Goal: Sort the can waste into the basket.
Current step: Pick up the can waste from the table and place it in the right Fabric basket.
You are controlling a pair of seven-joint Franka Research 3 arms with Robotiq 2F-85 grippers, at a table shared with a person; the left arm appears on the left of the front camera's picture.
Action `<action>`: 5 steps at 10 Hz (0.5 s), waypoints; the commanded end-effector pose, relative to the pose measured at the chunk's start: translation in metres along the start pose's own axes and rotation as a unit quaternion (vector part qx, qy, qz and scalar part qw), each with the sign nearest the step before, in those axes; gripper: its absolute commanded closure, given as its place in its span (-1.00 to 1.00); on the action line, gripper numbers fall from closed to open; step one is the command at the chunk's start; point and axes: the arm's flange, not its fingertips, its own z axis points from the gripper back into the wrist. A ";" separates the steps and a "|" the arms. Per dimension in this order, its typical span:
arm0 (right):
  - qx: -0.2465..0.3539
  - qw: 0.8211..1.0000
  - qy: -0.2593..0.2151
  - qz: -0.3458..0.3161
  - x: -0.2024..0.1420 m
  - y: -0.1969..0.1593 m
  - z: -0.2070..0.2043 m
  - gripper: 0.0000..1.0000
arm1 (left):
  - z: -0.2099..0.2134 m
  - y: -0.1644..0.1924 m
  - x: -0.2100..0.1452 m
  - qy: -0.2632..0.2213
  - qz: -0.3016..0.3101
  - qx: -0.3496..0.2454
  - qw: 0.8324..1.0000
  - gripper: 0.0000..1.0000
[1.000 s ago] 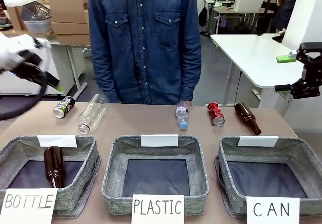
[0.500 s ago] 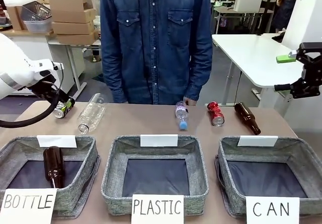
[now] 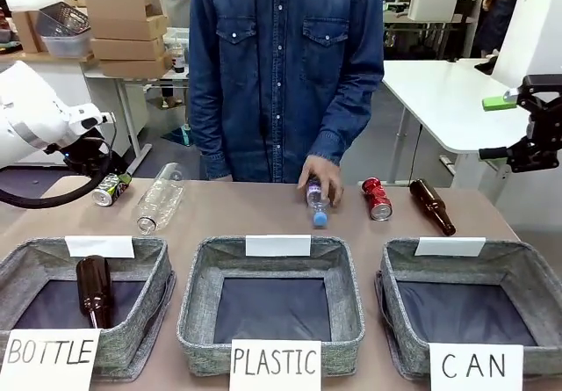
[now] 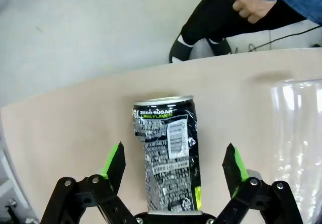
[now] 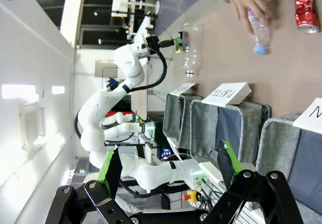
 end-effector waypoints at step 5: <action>0.013 1.000 -0.004 0.013 0.002 0.000 -0.002 -1.00 | -0.008 0.002 0.006 0.025 0.017 0.023 0.999 0.18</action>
